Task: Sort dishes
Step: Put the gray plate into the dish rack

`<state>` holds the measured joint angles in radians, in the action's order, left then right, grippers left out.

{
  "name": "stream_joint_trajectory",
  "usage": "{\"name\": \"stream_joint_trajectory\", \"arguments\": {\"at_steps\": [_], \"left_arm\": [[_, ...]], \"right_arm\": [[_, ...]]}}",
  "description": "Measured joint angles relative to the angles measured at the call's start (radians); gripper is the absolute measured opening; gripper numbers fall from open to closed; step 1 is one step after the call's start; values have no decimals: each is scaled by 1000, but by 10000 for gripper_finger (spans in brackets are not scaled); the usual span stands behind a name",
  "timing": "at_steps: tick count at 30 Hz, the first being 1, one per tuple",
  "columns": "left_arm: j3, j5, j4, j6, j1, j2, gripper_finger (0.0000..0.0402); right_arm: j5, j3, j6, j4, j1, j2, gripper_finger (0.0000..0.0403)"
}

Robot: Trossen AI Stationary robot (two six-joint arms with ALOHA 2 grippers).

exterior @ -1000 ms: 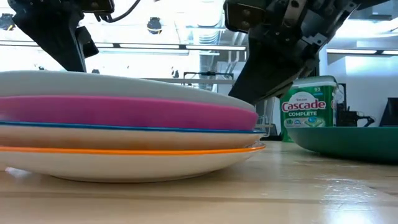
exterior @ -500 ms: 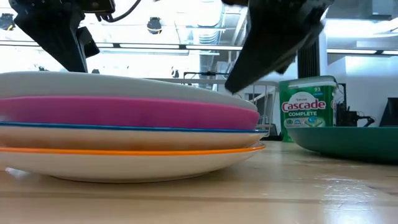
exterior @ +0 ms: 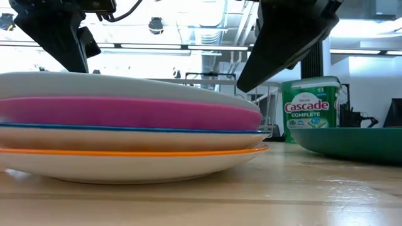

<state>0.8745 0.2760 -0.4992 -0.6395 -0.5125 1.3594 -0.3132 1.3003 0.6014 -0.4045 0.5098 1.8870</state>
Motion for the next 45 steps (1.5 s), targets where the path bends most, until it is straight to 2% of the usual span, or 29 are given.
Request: {"name": "stream_joint_trajectory", "arguments": {"at_steps": [8, 25, 45], "left_arm": [[0, 0, 0, -3, 0, 0, 0], [0, 0, -3, 17, 0, 0, 0], [0, 18, 46, 115, 2, 0, 0]], "right_arm": [[19, 0, -4, 10, -3, 47, 0], [42, 0, 0, 1, -21, 48, 0], [44, 0, -6, 24, -28, 51, 0]]}}
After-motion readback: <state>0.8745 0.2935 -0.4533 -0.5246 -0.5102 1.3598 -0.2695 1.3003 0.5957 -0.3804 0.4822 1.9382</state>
